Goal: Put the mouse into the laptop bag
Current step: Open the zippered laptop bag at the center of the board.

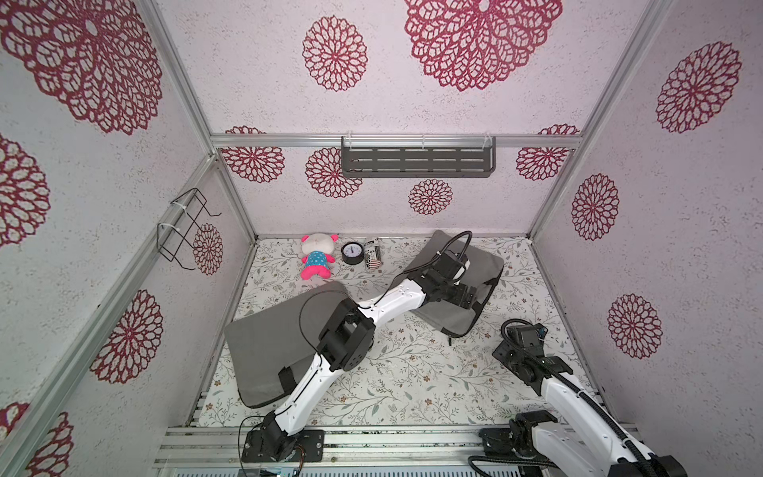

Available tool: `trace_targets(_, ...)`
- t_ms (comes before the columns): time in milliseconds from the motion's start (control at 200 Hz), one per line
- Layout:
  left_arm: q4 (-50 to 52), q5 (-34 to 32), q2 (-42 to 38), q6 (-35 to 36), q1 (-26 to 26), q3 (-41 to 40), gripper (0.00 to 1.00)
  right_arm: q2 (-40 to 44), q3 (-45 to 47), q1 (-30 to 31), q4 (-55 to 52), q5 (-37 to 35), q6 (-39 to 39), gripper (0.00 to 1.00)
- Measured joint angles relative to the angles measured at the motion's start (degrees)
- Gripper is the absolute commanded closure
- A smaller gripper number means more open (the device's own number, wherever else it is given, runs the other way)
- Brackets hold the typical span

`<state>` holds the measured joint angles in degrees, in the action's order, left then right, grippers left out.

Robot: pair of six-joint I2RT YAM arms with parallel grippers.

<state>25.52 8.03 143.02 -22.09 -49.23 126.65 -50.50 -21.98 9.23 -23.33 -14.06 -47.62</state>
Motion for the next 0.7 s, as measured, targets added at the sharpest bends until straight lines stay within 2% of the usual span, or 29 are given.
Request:
trace_targets(130,5.2,-5.0,9.6,1.1,-0.8,13.7,0.02,-0.7,0.9,-2.0,1.8,1.8,1.1,0.57)
trace_targets(195,6.8,-8.0,13.1,1.5,-1.0,17.8,0.02,-0.7,1.2,-2.8,2.2,2.4,1.6,0.57)
trace_targets(295,6.6,-12.2,14.7,2.8,-1.6,19.8,0.02,0.0,1.6,-3.4,2.6,3.2,1.7,0.57)
trace_targets(470,6.1,-20.2,14.8,6.3,-4.0,18.6,0.0,2.2,2.0,-4.0,2.6,4.1,2.1,0.57)
trace_targets(620,5.9,-25.8,15.6,8.6,-5.7,18.6,0.18,2.5,2.0,-4.2,2.7,4.9,2.1,0.57)
trace_targets(650,5.8,-26.5,15.6,8.7,-5.8,18.6,0.27,2.5,2.0,-4.2,2.7,5.0,2.1,0.57)
trace_targets(700,5.9,-27.1,15.6,8.8,-5.8,18.6,0.49,2.5,2.0,-4.3,2.9,5.3,2.1,0.57)
